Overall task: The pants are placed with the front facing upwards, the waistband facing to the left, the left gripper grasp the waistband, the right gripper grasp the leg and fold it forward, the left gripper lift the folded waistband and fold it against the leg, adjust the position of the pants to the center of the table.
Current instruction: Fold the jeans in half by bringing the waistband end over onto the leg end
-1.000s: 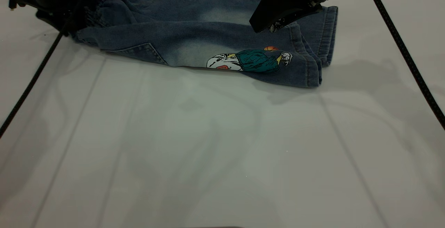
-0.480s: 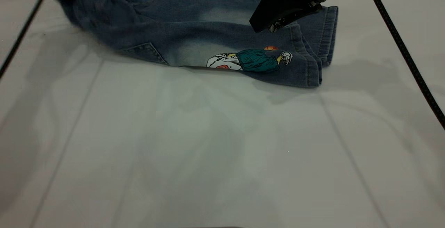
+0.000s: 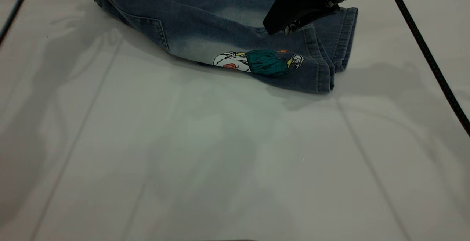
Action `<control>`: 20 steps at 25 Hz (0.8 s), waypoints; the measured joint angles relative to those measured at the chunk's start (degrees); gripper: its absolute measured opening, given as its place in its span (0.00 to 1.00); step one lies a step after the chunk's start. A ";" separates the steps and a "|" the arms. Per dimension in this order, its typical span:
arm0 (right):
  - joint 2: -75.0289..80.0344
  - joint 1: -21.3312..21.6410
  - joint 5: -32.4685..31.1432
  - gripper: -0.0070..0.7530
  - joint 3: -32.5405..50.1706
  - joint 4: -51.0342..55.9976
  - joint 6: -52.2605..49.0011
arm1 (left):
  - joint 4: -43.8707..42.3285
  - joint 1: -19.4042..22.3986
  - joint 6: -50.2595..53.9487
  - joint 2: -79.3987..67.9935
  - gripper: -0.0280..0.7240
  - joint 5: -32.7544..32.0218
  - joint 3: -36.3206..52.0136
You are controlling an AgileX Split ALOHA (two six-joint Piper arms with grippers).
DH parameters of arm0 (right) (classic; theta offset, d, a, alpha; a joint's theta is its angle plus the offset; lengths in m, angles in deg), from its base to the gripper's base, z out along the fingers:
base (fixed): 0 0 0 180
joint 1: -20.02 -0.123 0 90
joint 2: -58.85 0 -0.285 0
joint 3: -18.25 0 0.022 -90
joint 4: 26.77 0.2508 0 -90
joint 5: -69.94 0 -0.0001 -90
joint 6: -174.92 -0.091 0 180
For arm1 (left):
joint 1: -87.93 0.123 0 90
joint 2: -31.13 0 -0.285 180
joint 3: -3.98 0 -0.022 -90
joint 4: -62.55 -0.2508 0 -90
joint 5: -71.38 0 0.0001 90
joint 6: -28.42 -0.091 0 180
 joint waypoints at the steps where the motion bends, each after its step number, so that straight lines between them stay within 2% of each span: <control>1: 0.00 0.00 -0.28 0.36 0.00 0.40 0.00 | 1.63 -0.54 -0.24 -1.36 0.13 2.15 0.00; 7: 0.00 0.00 -1.43 0.36 0.00 1.20 0.00 | 5.31 -3.64 -0.62 -6.97 0.13 16.73 0.02; 9: 0.00 0.00 -1.67 0.36 0.00 1.34 0.00 | 5.31 -4.15 -0.75 -7.99 0.13 19.84 0.02; 14: 0.00 0.00 -1.84 0.36 0.00 1.53 0.00 | 5.38 -4.22 -8.28 -8.41 0.15 19.40 0.02; 17: 0.00 0.00 -1.73 0.36 0.00 1.78 0.00 | 5.56 -4.22 -17.01 -8.34 0.24 18.16 0.02; 20: 0.00 0.00 -1.60 0.36 0.00 1.84 0.00 | 5.56 -4.22 -21.70 -7.85 0.43 16.85 0.02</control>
